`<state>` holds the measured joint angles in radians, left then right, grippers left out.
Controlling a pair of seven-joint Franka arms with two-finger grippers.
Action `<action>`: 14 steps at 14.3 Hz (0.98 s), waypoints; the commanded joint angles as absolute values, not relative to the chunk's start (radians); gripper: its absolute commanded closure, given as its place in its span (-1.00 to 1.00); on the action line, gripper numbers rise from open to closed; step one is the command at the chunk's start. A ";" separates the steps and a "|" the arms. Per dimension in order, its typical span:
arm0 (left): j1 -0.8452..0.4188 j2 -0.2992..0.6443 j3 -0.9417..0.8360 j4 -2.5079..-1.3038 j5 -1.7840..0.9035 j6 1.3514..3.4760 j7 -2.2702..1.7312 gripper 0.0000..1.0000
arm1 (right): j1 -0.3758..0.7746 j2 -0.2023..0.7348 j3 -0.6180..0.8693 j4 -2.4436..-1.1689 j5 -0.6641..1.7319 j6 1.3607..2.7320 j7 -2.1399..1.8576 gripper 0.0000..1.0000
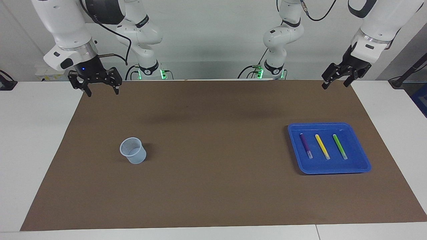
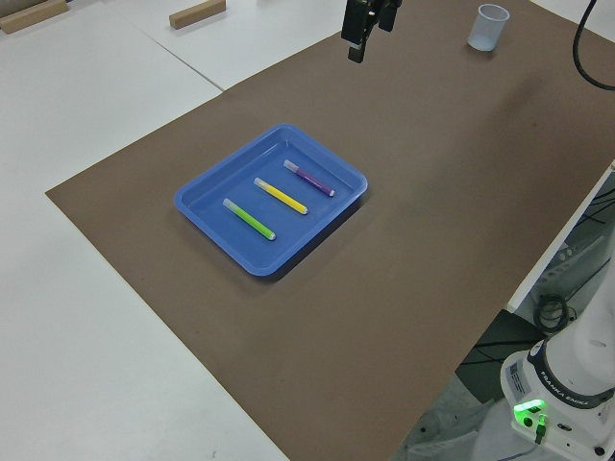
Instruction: Right arm passes pens to left for tray arrangement
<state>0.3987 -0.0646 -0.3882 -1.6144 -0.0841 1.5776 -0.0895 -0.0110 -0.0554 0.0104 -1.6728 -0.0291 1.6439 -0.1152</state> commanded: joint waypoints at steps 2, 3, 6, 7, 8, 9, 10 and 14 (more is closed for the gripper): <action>0.403 -0.083 -0.382 -1.646 -0.066 1.609 -0.069 -1.00 | -0.023 -0.060 0.009 -1.669 -0.023 1.617 -0.179 -1.00; 0.403 -0.083 -0.382 -1.646 -0.066 1.611 -0.069 -1.00 | -0.021 -0.060 0.009 -1.669 -0.014 1.609 -0.183 -1.00; 0.405 -0.081 -0.382 -1.646 -0.066 1.618 -0.069 -1.00 | -0.021 -0.060 0.008 -1.667 0.012 1.609 -0.183 -1.00; 0.408 -0.081 -0.382 -1.646 -0.066 1.618 -0.069 -1.00 | -0.021 -0.060 0.006 -1.667 0.017 1.609 -0.181 -1.00; 0.396 -0.087 -0.380 -1.644 -0.066 1.614 -0.071 -1.00 | -0.021 -0.060 0.006 -1.667 0.017 1.609 -0.181 -1.00; 0.385 -0.098 -0.380 -1.646 -0.064 1.612 -0.074 -1.00 | -0.021 -0.060 0.006 -1.667 0.017 1.609 -0.183 -1.00; 0.355 -0.098 -0.367 -1.646 -0.061 1.612 -0.077 -1.00 | -0.021 -0.060 0.006 -1.667 0.017 1.609 -0.183 -1.00; 0.064 -0.098 -0.070 -1.646 -0.058 1.615 -0.078 -1.00 | -0.023 -0.058 0.006 -1.667 0.017 1.612 -0.183 -1.00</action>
